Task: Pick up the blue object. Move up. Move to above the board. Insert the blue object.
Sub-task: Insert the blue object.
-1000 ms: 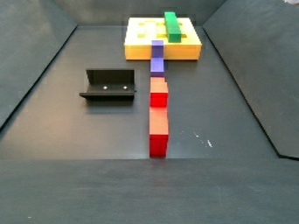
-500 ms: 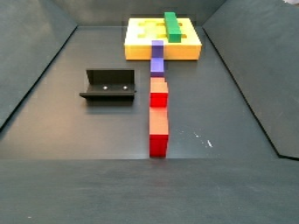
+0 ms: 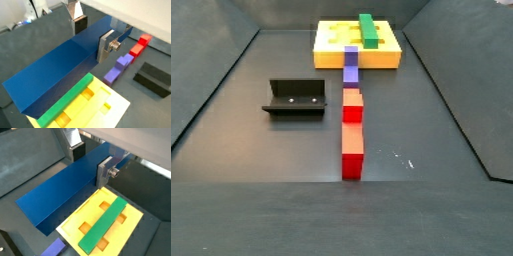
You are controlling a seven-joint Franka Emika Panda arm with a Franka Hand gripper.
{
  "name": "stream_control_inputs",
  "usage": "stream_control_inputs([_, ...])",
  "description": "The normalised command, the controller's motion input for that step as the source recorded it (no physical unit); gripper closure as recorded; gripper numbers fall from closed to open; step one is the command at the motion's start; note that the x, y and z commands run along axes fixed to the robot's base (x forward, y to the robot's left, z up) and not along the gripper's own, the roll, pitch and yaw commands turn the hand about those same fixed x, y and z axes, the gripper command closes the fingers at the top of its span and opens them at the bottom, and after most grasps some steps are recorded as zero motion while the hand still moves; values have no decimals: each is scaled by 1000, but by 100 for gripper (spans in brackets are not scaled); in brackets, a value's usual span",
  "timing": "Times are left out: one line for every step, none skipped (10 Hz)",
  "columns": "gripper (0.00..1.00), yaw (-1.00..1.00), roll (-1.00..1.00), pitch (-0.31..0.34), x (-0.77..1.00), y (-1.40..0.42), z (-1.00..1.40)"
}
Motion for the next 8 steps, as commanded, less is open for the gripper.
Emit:
stream_control_inputs([100,0,64,-130,206,-46,-951])
stream_control_inputs([100,0,73,-51,300,-66,-963])
stream_control_inputs([100,-37,44,0,280,-71,-997])
stream_control_inputs([100,-11,4,-49,217,-49,-917])
stream_control_inputs([100,0,0,-61,137,-29,-774])
stream_control_inputs([100,0,0,-79,86,-37,-703])
stream_control_inputs([100,0,0,-87,57,-37,-663])
stream_control_inputs([100,0,0,-96,0,-46,-549])
